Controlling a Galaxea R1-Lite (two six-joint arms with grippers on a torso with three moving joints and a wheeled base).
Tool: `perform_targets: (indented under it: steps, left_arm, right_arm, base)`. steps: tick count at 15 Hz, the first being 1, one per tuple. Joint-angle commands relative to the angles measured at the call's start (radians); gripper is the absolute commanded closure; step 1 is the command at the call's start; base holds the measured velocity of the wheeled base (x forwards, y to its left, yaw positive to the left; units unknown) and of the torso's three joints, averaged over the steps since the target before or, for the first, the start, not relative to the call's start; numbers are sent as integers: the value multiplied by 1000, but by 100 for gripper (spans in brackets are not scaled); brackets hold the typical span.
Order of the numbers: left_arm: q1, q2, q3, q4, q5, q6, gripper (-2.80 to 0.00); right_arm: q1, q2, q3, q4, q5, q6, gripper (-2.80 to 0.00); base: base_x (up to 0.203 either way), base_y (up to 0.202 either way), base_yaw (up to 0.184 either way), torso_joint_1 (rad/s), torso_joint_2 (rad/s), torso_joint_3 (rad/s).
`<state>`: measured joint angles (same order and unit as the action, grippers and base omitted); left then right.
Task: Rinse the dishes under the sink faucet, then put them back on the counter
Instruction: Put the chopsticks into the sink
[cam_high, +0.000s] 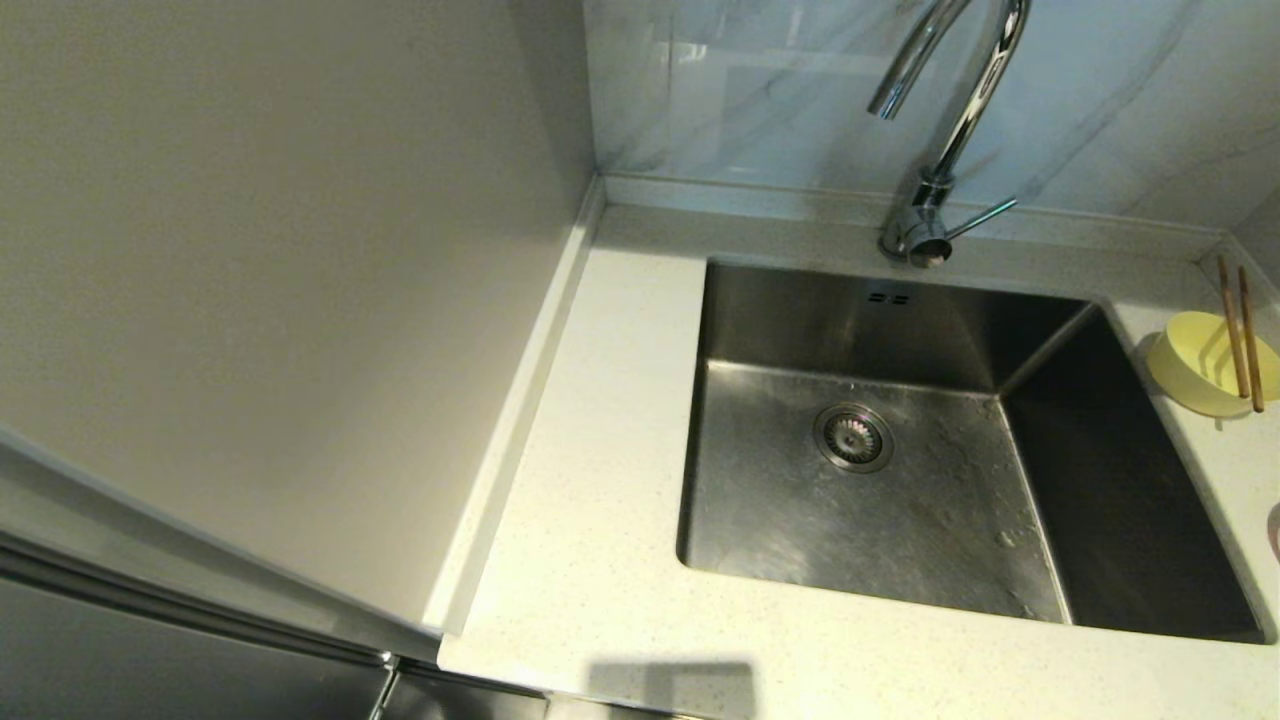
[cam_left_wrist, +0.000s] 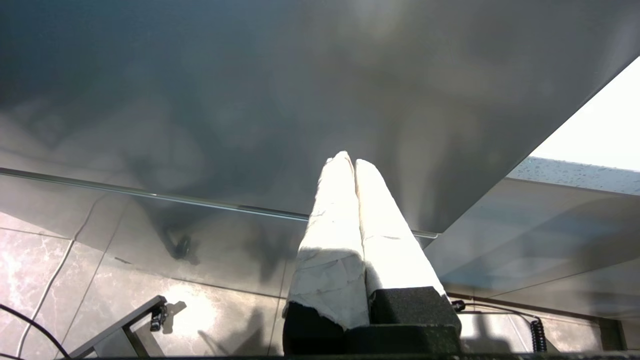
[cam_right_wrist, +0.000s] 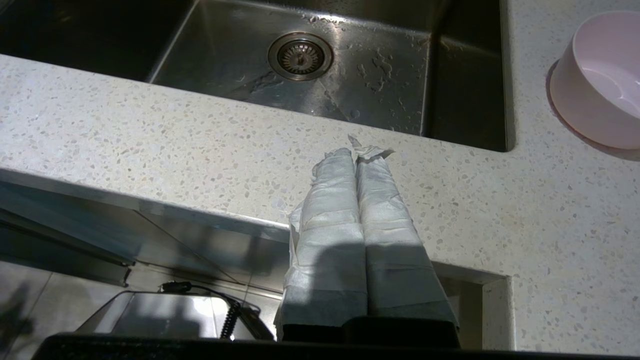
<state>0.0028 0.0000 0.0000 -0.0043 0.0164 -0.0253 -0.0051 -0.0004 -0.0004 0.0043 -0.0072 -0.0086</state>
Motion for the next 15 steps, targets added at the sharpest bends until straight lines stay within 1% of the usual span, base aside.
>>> perform_targets:
  steps: [1, 3, 4, 6, 7, 8, 10, 12, 15]
  left_arm:
    - [0, -3, 0, 0, 0, -1, 0]
    - [0, -3, 0, 0, 0, -1, 0]
    - [0, -3, 0, 0, 0, -1, 0]
    - [0, -3, 0, 0, 0, -1, 0]
    - [0, -3, 0, 0, 0, -1, 0]
    - [0, -3, 0, 0, 0, -1, 0]
    - [0, -3, 0, 0, 0, -1, 0]
    - [0, -3, 0, 0, 0, -1, 0]
    - [0, -3, 0, 0, 0, -1, 0]
  right_arm:
    - [0, 0, 0, -1, -4, 2, 0]
    - [0, 0, -4, -6, -4, 9, 0]
    - [0, 3, -28, 1, 1, 7, 0]
    - [0, 17, -93, 73, 3, 4, 0]
    - [0, 46, -146, 108, 2, 5, 0]
    - [0, 103, -186, 129, 2, 6, 0]
    - [0, 288, -300, 148, 2, 11, 0]
    - [-1, 487, -445, 158, 4, 43, 0]
    - [-1, 713, -587, 166, 2, 71, 0]
  base:
    - [0, 0, 0, 0, 0, 0]
    - [0, 0, 0, 0, 0, 0]
    - [0, 0, 0, 0, 0, 0]
    - [0, 0, 0, 0, 0, 0]
    - [0, 0, 0, 0, 0, 0]
    - [0, 0, 0, 0, 0, 0]
    - [0, 0, 0, 0, 0, 0]
    - [0, 0, 0, 0, 0, 0]
    - [0, 0, 0, 0, 0, 0]
